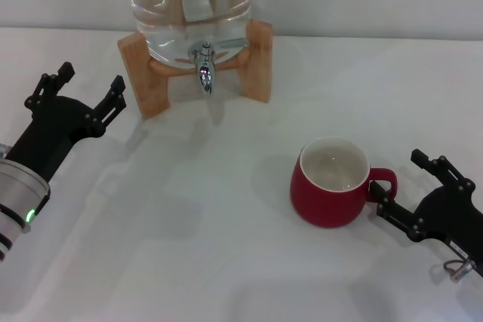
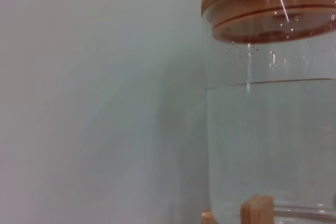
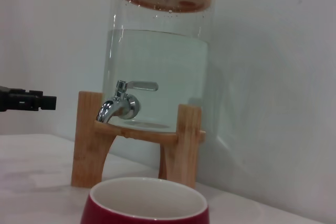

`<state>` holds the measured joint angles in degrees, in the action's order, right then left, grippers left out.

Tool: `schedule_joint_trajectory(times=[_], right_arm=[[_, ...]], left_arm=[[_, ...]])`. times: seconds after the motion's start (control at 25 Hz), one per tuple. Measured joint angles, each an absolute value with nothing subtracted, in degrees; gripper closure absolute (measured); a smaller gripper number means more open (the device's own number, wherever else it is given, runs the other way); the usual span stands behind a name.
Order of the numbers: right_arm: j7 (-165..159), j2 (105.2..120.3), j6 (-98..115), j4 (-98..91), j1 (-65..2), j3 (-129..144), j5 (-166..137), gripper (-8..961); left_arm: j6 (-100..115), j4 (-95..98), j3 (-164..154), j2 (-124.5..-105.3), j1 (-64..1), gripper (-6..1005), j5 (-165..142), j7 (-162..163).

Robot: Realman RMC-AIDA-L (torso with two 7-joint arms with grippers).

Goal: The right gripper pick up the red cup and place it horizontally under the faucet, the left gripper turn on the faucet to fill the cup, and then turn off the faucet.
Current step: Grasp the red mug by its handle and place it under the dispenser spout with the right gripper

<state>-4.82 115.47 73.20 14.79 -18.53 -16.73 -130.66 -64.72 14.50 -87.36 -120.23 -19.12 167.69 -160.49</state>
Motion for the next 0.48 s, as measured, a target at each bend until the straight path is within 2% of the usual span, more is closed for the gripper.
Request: schedule_joint_trajectory(times=[0.48], right_arm=[[-4.8,115.57,71.0,14.9,-19.4,-17.0,-130.4,129]], left_arm=[[-64.7,14.5,-87.4,-120.28,-19.1,125,167.7,-160.5]])
